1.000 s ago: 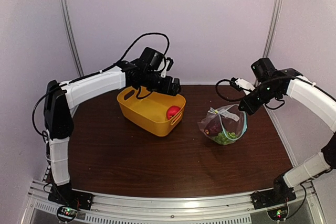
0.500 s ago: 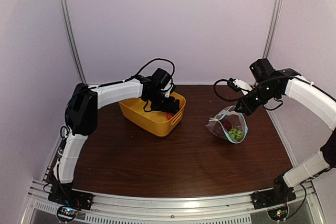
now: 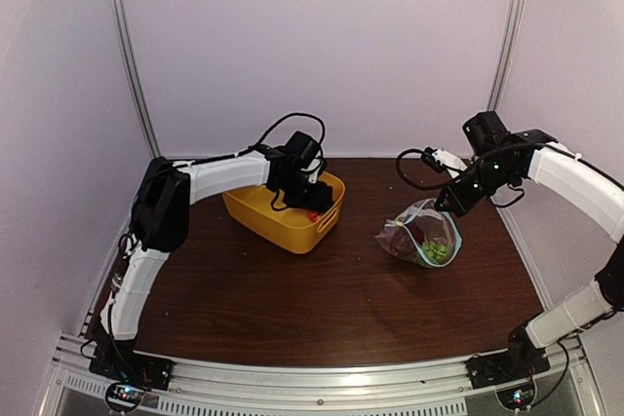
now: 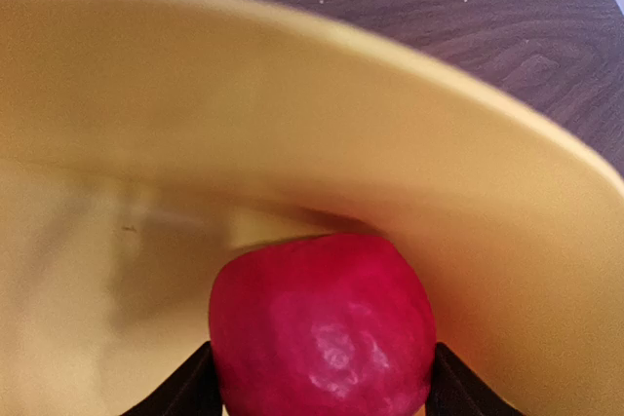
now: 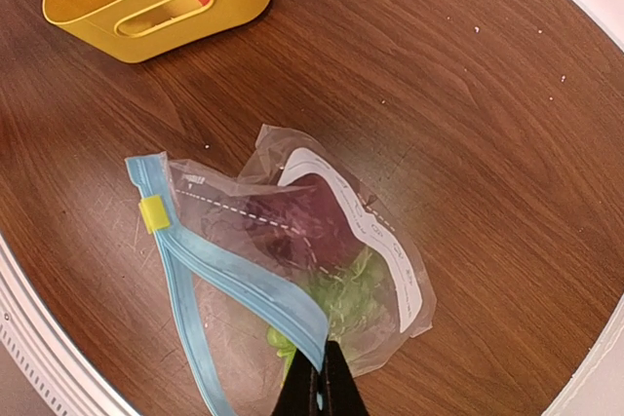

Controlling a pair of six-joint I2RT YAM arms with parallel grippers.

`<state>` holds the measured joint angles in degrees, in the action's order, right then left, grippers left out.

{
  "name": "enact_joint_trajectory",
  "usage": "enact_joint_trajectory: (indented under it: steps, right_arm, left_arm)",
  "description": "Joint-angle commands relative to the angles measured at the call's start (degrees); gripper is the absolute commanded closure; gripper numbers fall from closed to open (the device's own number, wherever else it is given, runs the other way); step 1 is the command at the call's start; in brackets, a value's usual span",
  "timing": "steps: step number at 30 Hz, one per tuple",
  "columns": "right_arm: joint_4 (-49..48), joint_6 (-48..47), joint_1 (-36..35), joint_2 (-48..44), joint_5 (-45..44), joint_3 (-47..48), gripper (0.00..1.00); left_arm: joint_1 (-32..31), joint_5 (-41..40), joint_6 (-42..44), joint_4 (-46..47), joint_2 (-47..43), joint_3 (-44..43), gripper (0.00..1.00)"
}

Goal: Place the food in the zip-top bag and seal the zipper
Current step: Pick up the fake fruit from the bin, then place the fake fruit in the zipper food storage bag.

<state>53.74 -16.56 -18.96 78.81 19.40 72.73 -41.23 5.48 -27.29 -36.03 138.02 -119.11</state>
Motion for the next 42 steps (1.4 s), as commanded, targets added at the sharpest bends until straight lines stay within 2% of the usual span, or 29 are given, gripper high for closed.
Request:
enact_joint_trajectory:
  steps: [1,4,7,10,13,16,20,27,31,37,42]
  right_arm:
    - [-0.96,0.84,-0.28,-1.61,0.19,-0.13,1.00]
    - [-0.60,1.21,-0.29,-1.98,-0.77,0.50,1.00]
    - [-0.22,1.75,-0.33,-1.84,-0.97,1.04,1.00]
    - [-0.42,2.55,-0.29,-1.38,-0.59,1.23,1.00]
    - [-0.33,3.38,-0.29,-0.48,-0.36,2.23,1.00]
    - [-0.45,4.59,-0.27,0.54,0.02,3.34,1.00]
    - [-1.43,7.03,-0.28,1.12,1.27,4.95,1.00]
    - [-2.84,9.34,-0.28,0.49,3.52,4.87,1.00]
    - [-4.13,10.81,-0.29,0.06,5.85,3.30,1.00]
    - [-4.25,11.29,-0.29,-0.97,11.88,2.24,1.00]
    - [-4.17,11.64,-0.29,-2.11,15.36,1.11,1.00]
  left_arm:
    - [0.59,-5.50,1.68,0.27,-8.18,4.12,0.55]
    - [0.54,-8.87,2.08,-0.78,-16.52,9.67,0.56]
    - [-0.58,-7.85,1.56,0.39,-25.17,14.42,0.57]
    - [-4.08,0.23,1.43,7.21,-32.04,18.96,0.58]
    - [-8.21,9.04,-2.27,14.48,-34.24,21.38,0.59]
    - [-12.57,13.99,-7.58,23.09,-32.96,22.69,0.64]
    - [-17.32,14.37,-12.83,28.72,-27.54,20.50,0.65]
    - [-20.37,16.48,-20.54,35.61,-18.67,16.95,0.66]
    - [-20.99,15.38,-24.31,40.67,-16.84,17.93,0.67]
    - [-20.91,12.85,-27.69,41.13,-13.04,15.35,0.67]
    - [-20.39,9.99,-33.90,39.56,-8.43,11.66,0.68]
